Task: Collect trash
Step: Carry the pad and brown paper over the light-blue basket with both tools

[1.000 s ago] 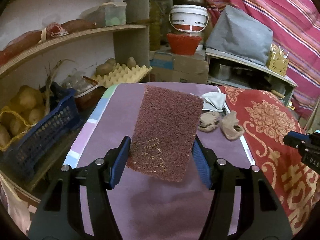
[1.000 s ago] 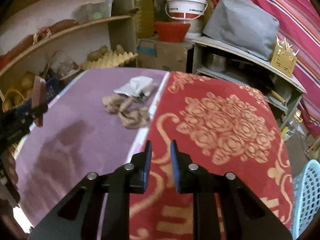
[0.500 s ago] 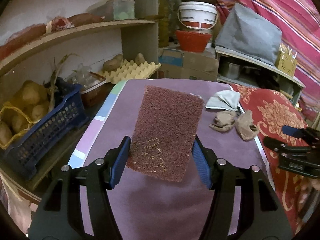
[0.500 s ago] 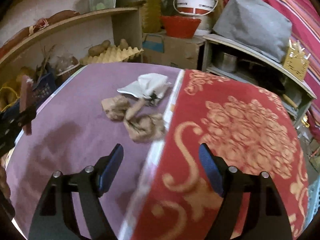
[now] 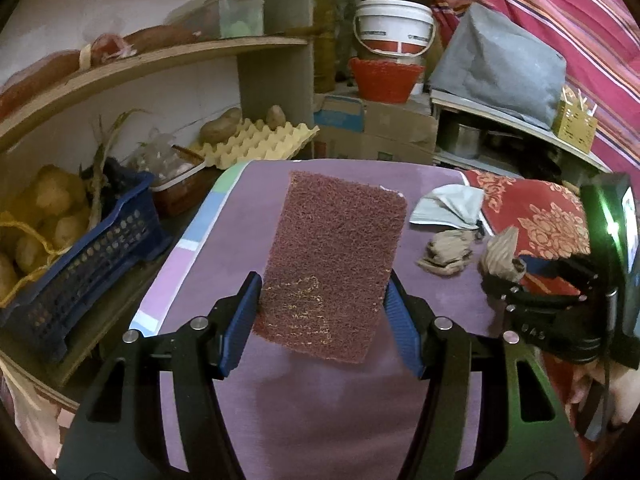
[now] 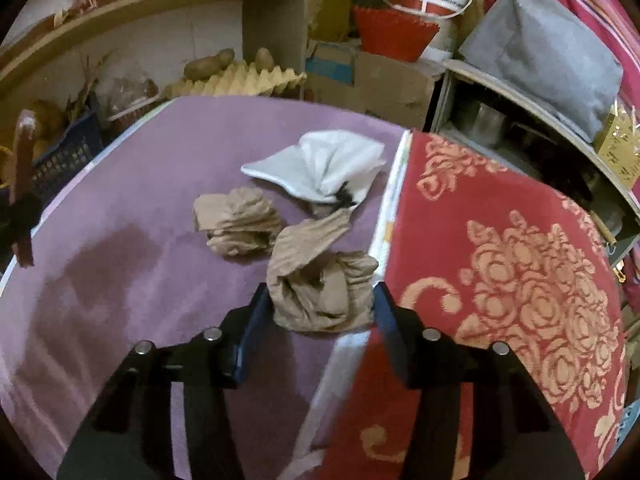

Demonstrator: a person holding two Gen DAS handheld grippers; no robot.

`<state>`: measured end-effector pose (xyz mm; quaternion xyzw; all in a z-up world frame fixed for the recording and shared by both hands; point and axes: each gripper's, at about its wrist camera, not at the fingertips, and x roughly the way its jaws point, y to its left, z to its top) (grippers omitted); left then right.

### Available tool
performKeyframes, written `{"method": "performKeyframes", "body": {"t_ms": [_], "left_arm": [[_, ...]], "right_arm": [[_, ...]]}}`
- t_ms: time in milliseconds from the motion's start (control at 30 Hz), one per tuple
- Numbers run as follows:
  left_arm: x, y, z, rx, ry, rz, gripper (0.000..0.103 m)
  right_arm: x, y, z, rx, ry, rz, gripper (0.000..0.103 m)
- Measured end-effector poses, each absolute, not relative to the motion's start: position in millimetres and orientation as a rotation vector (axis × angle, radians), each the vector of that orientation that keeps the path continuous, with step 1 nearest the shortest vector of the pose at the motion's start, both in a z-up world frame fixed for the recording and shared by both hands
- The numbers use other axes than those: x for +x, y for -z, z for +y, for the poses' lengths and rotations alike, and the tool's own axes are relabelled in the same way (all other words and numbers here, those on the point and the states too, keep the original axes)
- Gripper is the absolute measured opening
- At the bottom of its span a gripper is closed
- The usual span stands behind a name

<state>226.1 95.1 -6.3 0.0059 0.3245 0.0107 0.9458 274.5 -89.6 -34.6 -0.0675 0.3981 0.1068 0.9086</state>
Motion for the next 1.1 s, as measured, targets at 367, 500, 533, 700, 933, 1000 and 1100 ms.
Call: {"method": "performKeyframes", "body": {"t_ms": [367, 500, 533, 700, 933, 1000, 1100], "left_arm": [[205.2, -17.6, 38.5, 0.039, 0.050, 0.625, 0.060], [192.0, -25.9, 8.5, 0.058, 0.072, 0.608, 0.060], [188.4, -28.3, 1.2, 0.061, 0.082, 0.600, 0.060], [168.7, -40.4, -39.5, 0.028, 0.146, 0.567, 0.060], [143.2, -45.7, -113.6, 0.068, 0.237, 0.538, 0.060], [140.5, -45.6, -137.8, 0.075, 0.270, 0.540, 0.060], [139.8, -42.9, -168.2, 0.091, 0.299, 0.541, 0.060]], "right_arm": [[185.2, -42.9, -204.7, -0.057, -0.106, 0.696, 0.052], [134.3, -65.5, -252.1, -0.031, -0.042, 0.635, 0.052], [124.7, -69.7, -262.4, -0.023, -0.029, 0.622, 0.052], [73.2, -80.8, -323.6, 0.034, 0.057, 0.554, 0.052], [52.3, -65.5, -389.6, 0.048, 0.173, 0.547, 0.052], [47.9, -62.5, -409.1, 0.054, 0.207, 0.551, 0.052], [36.6, -58.6, -438.8, 0.080, 0.252, 0.548, 0.052]]}}
